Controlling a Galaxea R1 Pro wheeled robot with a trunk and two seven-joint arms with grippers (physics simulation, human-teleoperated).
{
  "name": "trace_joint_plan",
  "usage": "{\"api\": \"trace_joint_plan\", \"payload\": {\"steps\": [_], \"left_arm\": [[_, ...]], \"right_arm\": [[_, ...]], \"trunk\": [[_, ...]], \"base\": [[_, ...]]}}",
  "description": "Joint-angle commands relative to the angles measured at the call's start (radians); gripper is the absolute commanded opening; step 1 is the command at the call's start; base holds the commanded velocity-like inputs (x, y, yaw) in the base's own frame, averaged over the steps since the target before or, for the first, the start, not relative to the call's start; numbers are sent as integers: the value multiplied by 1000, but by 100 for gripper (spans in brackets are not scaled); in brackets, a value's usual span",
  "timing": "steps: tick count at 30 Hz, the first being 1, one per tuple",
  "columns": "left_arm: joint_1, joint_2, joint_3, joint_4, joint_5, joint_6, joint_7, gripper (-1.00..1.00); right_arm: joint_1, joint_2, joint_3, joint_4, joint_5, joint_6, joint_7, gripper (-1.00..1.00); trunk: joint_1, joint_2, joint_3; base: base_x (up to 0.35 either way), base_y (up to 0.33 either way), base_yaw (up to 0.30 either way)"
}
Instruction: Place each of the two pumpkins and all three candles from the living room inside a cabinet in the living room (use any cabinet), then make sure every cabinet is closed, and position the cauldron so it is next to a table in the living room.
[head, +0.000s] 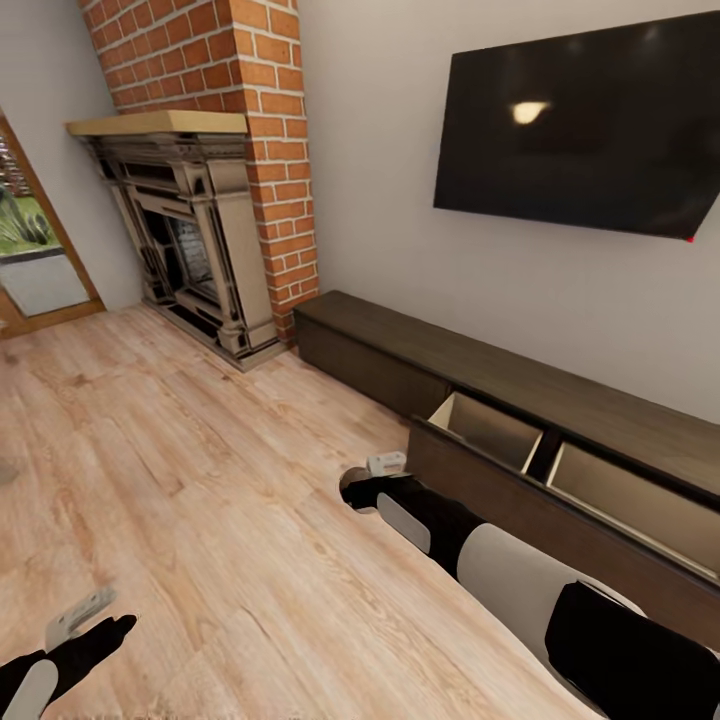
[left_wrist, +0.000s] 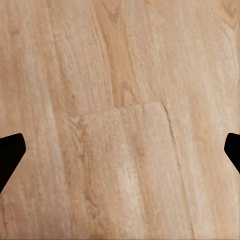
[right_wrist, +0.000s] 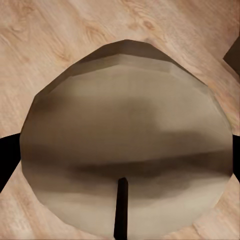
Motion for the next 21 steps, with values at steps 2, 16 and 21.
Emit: {"api": "trace_joint_plan", "payload": {"steps": [2,16,21], "left_arm": [[-1,0,0,-1,11,4,8,100],[1,0,0,-3,11,5,8,100],[1,0,0,-3,11,4,8,100]], "right_arm": [[-2,0,6,-2,-7,1,-8,-100],[-2,1,8,-4,-7,0,-5,-100],[-2,1,8,-4,-7,0,-4,-100]], "trunk": [[0,0,-3],[0,0,-19],[0,0,-24]], "base": [[1,0,212],[0,0,211],[0,0,212]]}}
